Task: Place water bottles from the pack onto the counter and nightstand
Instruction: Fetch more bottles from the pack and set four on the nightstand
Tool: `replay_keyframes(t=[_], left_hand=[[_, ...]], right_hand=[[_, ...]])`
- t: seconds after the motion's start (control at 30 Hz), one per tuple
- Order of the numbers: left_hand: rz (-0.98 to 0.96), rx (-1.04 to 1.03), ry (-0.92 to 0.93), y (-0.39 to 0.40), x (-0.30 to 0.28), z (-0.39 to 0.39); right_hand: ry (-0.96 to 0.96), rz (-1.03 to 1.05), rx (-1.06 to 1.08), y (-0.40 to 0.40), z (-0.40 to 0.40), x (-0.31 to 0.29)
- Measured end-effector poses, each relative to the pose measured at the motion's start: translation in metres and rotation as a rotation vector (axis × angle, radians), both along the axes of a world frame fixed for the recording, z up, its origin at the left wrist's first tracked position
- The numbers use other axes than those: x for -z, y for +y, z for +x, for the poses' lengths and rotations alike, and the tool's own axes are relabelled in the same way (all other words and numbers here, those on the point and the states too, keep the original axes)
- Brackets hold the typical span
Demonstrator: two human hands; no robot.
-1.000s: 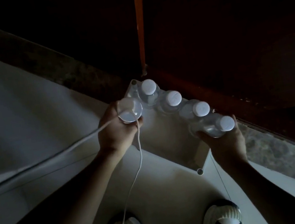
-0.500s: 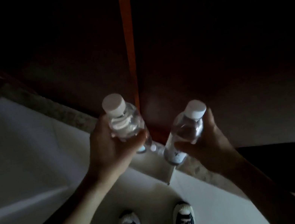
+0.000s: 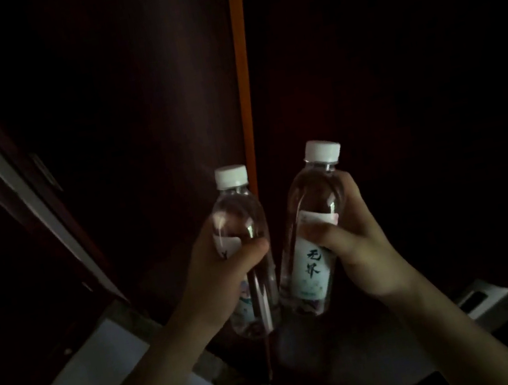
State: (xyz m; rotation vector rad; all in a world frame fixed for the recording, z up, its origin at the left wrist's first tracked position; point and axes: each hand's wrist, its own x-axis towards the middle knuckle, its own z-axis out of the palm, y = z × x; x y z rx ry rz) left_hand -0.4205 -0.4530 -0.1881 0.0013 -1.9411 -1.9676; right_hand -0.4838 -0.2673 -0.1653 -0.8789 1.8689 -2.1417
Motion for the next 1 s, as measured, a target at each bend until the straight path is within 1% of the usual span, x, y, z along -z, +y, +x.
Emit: replay_keyframes(t=[0.13, 0.23, 0.37, 0.53, 0.67, 0.77, 0.87, 1.0], left_hand=[[0.015, 0.046, 0.037, 0.0, -0.055, 0.012], [0.038, 0.091, 0.047, -0.003, -0.08, 0.013], [0.07, 0.217, 0.064, 0.0, -0.097, 0.006], [0.065, 0.441, 0.05, 0.041, -0.106, -0.009], [0.083, 0.746, 0.024, 0.107, -0.11, 0.001], [0.104, 0.955, 0.01, 0.174, -0.116, 0.022], [0.15, 1.21, -0.017, 0.251, -0.122, 0.058], [0.211, 1.511, -0.041, 0.355, -0.136, 0.131]], right_hand=[[0.039, -0.072, -0.011, -0.016, 0.014, -0.056], [0.011, -0.101, 0.011, -0.022, 0.028, -0.075], [-0.026, -0.1, 0.166, -0.013, 0.047, -0.082], [-0.048, -0.106, 0.436, 0.029, 0.077, -0.088], [-0.008, -0.117, 0.74, 0.091, 0.124, -0.098], [0.027, -0.139, 0.995, 0.149, 0.178, -0.108], [0.068, -0.198, 1.225, 0.205, 0.245, -0.117], [0.121, -0.266, 1.519, 0.269, 0.352, -0.128]])
